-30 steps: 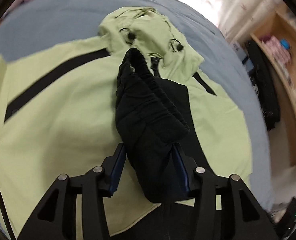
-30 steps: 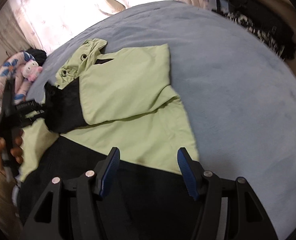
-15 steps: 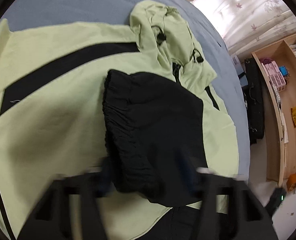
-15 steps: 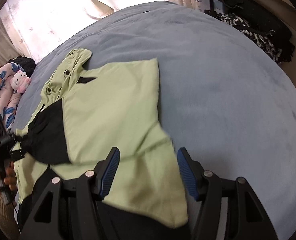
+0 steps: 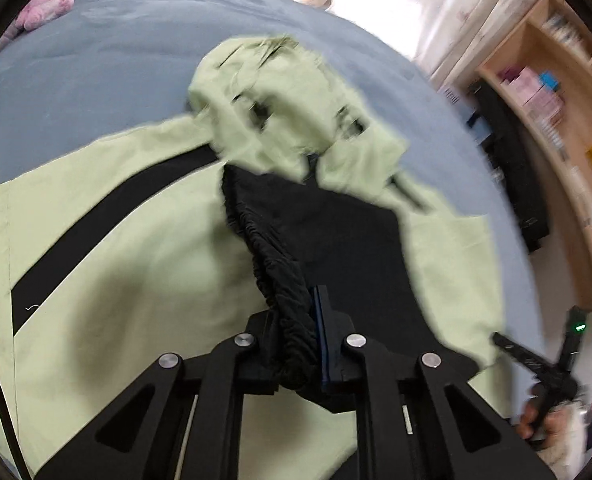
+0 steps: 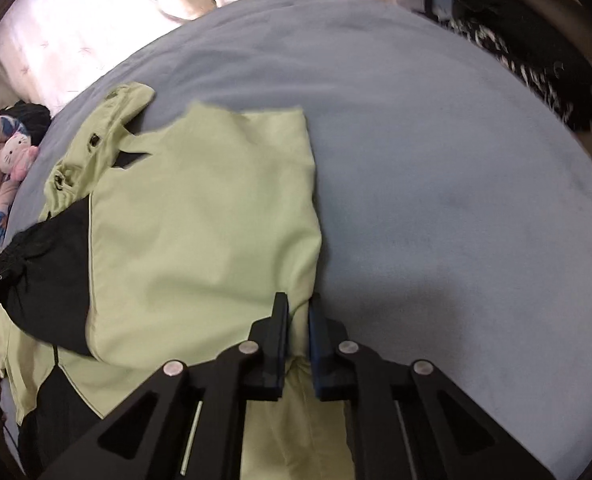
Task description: Fold large clothes
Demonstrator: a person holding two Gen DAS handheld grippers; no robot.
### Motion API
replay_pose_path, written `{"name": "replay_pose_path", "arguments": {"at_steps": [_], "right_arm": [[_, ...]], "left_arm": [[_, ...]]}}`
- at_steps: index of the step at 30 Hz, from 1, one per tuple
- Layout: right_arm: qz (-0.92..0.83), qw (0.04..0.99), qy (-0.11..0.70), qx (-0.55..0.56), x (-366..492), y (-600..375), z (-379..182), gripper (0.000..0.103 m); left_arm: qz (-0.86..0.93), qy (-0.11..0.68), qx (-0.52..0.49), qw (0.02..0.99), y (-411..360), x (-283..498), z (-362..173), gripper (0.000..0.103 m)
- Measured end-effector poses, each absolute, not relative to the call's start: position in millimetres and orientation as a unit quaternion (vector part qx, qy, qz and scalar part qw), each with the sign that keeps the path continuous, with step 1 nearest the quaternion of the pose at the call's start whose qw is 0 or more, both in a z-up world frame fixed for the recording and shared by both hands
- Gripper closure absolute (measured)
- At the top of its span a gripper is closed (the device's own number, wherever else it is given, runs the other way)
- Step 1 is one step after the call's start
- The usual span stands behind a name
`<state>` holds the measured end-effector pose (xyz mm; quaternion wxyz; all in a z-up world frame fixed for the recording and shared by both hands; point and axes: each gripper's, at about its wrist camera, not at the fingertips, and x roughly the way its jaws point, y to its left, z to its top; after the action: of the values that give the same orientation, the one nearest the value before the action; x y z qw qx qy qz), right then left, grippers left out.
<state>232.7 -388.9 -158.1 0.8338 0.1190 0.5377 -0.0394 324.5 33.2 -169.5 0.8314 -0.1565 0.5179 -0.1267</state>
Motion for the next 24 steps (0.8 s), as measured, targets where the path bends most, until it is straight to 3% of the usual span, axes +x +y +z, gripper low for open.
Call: {"name": "replay_pose_path", "arguments": {"at_steps": [3, 5, 7, 9, 15, 24], "right_arm": [[-0.035, 0.834, 0.54, 0.104, 232, -385, -152, 0.089], [-0.029, 0.832, 0.542, 0.114, 232, -386, -142, 0.079], [-0.015, 0.836, 0.53, 0.137, 228, -393, -132, 0.057], [-0.007, 0.841, 0.518, 0.154, 228, -398, -123, 0.05], [-0.017, 0.837, 0.513, 0.192, 264, -412, -116, 0.048], [-0.042, 0.821, 0.532, 0.202, 354, -429, -138, 0.048]], "left_arm": [[-0.119, 0.541, -0.175, 0.814, 42, 321, -198, 0.091], [-0.122, 0.533, -0.185, 0.817, 48, 318, -194, 0.09], [-0.124, 0.53, -0.19, 0.817, 54, 315, -188, 0.086], [-0.117, 0.526, -0.188, 0.821, 61, 315, -182, 0.078], [-0.11, 0.514, -0.249, 0.814, 86, 322, -169, 0.049], [-0.091, 0.54, -0.185, 0.816, 55, 377, -181, 0.046]]}}
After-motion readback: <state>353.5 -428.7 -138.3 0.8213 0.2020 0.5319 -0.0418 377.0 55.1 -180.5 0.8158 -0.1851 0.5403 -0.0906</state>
